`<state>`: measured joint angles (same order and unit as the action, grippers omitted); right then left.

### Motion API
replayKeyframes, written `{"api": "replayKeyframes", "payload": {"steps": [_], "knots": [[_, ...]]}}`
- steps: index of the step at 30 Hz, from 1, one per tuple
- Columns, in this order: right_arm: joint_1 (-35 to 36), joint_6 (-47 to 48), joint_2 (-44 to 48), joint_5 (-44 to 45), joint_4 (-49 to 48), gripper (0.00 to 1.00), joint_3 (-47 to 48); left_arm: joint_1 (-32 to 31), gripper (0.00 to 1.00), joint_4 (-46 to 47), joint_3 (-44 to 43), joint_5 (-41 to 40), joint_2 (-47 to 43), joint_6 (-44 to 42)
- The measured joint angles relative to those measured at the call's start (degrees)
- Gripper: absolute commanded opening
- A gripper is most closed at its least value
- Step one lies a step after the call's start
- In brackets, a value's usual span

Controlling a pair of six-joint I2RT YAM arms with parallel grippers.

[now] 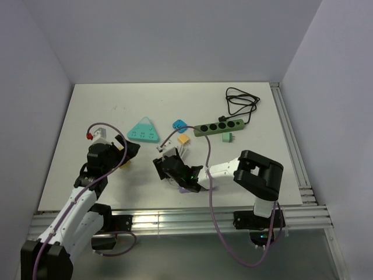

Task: Insert the plug
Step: Pick up the plug from the center of the board.

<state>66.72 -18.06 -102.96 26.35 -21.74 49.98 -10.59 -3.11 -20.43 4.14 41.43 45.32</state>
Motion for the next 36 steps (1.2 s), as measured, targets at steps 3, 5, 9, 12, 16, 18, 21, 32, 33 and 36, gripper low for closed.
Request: {"api": "replayKeyframes", "payload": {"steps": [3,5,9,12,16,18,21,32,33,36], "knots": [[0.0,1.6,2.1,1.5,-5.3,0.55,-4.9,0.0,0.99,1.6,-0.1,3.8,3.9,0.4],[0.0,2.8,2.4,2.5,-8.8,0.54,-6.6,0.0,0.99,2.5,-0.5,6.4,6.2,0.8],[0.4,6.0,2.4,5.2,-16.4,0.54,-9.4,-0.2,1.0,4.4,-0.7,10.6,8.4,1.8],[1.0,8.9,2.3,7.4,-21.3,0.54,-10.4,-0.5,1.0,5.0,-1.0,12.5,8.5,2.6],[2.6,13.2,1.7,9.4,-28.2,0.54,-10.4,-0.9,0.99,5.0,-1.5,13.7,7.4,4.6],[3.6,15.7,1.3,10.1,-31.2,0.55,-10.5,-0.9,0.99,3.8,-2.4,14.0,6.8,5.6],[5.5,20.0,1.1,11.1,-35.3,0.55,-11.2,-1.0,1.0,-0.7,-5.7,14.0,6.4,7.0],[12.0,38.5,-5.5,16.7,-48.7,0.56,-11.2,-1.0,0.99,-18.1,-17.2,12.3,5.3,10.1],[12.6,40.5,-6.3,17.2,-49.3,0.56,-11.2,-1.0,0.99,-19.8,-18.0,12.0,5.4,10.2],[13.8,45.5,-8.2,18.3,-50.0,0.57,-11.2,-1.0,1.0,-24.0,-20.2,12.0,6.0,10.1]]}}
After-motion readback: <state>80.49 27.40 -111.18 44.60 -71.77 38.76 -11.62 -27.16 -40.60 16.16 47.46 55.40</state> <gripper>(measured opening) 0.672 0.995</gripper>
